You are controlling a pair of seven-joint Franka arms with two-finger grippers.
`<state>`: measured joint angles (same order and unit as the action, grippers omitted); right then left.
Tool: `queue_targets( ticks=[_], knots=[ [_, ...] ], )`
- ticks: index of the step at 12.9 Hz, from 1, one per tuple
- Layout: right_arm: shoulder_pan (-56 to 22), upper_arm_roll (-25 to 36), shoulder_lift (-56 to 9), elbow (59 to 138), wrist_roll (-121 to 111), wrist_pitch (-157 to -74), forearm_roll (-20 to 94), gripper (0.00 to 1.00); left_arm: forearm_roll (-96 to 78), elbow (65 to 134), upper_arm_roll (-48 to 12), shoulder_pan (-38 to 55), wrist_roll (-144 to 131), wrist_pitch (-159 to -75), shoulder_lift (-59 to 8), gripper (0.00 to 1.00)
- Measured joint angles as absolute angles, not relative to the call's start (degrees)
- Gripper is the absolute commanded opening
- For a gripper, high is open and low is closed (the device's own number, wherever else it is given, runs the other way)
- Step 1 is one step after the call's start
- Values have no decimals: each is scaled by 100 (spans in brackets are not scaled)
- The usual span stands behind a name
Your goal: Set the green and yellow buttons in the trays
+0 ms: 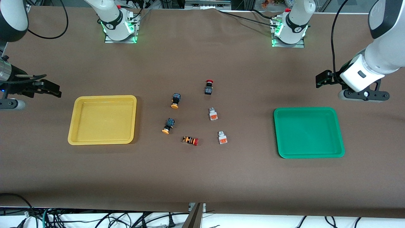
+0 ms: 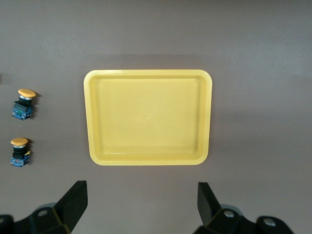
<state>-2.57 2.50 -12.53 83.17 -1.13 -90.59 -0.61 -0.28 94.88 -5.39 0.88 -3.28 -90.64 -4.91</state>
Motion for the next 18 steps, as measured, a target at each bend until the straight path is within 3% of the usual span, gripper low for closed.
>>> queue_targets(
  ticks=[4,11,15,18],
  knots=[
    [-300,240,-1701,8322,-112,-9206,-8,100,-29,9488,-780,102,-393,-9045,-878,100],
    [-1361,196,-2585,8351,1189,-10107,195,100,-29,9476,-1081,453,-1247,-10695,-2096,100],
    [-1962,183,-2869,8375,2332,-10359,519,100,-29,9475,-1101,894,-1785,-11689,-2601,100],
    [-2489,174,-3025,8666,3132,-10987,538,100,-29,9462,-1099,1006,-1915,-12341,-3080,100]
  ],
)
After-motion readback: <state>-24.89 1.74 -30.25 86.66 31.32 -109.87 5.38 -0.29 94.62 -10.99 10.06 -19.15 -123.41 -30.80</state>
